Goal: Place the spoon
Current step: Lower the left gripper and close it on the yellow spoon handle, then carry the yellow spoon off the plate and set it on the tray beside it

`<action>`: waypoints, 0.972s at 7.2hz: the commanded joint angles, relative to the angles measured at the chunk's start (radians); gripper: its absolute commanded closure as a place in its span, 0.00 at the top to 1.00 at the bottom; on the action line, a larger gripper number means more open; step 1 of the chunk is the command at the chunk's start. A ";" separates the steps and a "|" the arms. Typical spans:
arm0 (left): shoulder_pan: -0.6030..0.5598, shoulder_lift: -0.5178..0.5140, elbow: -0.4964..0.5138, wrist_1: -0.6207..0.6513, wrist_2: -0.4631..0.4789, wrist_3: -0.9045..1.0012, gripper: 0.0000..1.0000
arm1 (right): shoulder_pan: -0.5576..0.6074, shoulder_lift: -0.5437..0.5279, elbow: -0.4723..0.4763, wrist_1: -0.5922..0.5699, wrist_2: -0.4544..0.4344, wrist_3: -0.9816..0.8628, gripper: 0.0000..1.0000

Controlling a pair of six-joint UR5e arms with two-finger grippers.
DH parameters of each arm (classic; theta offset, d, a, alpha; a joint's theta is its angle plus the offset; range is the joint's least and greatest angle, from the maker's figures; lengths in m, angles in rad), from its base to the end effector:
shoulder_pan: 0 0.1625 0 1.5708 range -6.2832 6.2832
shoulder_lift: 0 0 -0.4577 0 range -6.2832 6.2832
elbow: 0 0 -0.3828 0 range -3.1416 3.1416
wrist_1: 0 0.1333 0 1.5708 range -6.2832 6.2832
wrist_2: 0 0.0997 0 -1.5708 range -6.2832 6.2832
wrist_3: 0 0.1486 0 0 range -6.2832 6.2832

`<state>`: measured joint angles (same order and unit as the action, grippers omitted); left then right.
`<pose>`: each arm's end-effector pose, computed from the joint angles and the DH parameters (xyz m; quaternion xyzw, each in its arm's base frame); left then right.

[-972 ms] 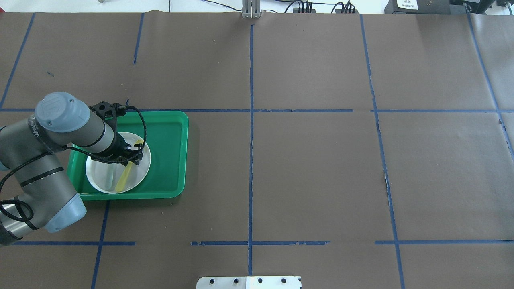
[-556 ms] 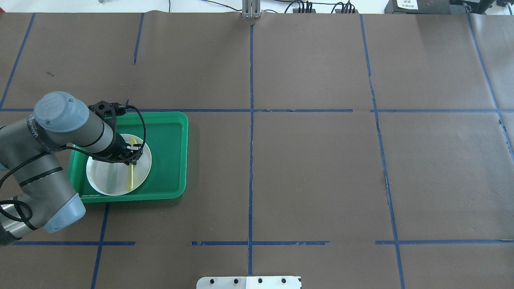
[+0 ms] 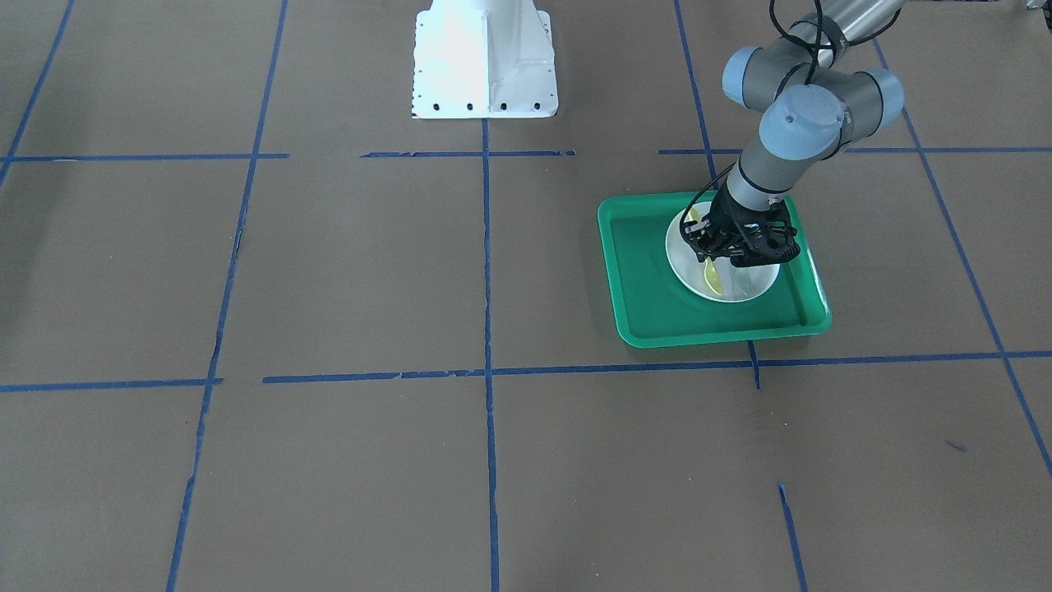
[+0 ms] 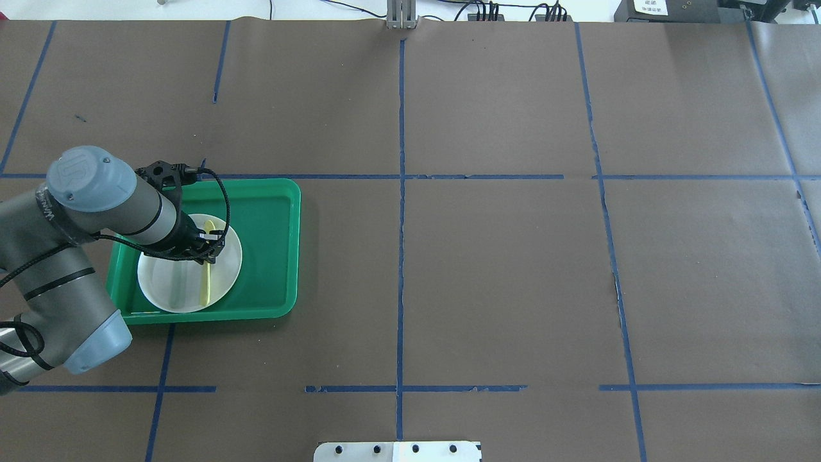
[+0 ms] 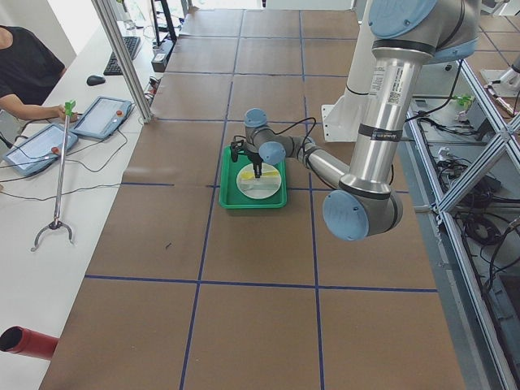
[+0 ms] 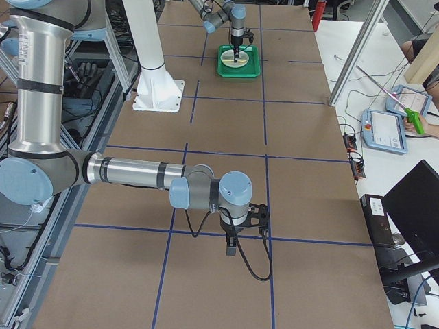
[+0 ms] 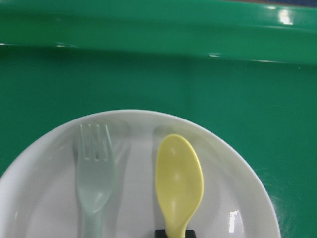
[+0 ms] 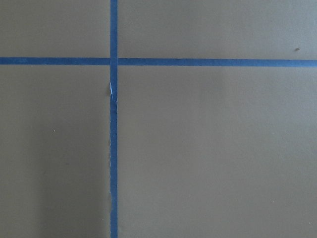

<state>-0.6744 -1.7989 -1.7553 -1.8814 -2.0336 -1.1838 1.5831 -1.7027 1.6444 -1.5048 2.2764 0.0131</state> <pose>0.4401 -0.4375 0.4885 -0.0107 0.4056 -0.0501 0.9126 0.0421 -0.4220 0.7509 0.0035 -0.3455 0.0106 0.9383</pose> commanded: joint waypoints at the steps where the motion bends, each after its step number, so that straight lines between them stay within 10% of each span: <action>1: -0.010 0.022 -0.076 0.028 -0.002 0.010 0.01 | 0.000 0.000 0.000 0.001 0.000 0.001 1.00; 4: -0.080 -0.016 -0.249 0.330 -0.002 0.147 0.00 | 0.000 0.000 0.000 0.000 0.000 0.001 1.00; 7: -0.077 -0.103 -0.205 0.337 -0.003 0.089 0.00 | 0.000 0.000 0.000 0.000 0.000 0.001 1.00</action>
<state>-0.7540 -1.8555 -1.9842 -1.5511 -2.0360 -1.0607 1.5831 -1.7027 1.6444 -1.5044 2.2764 0.0139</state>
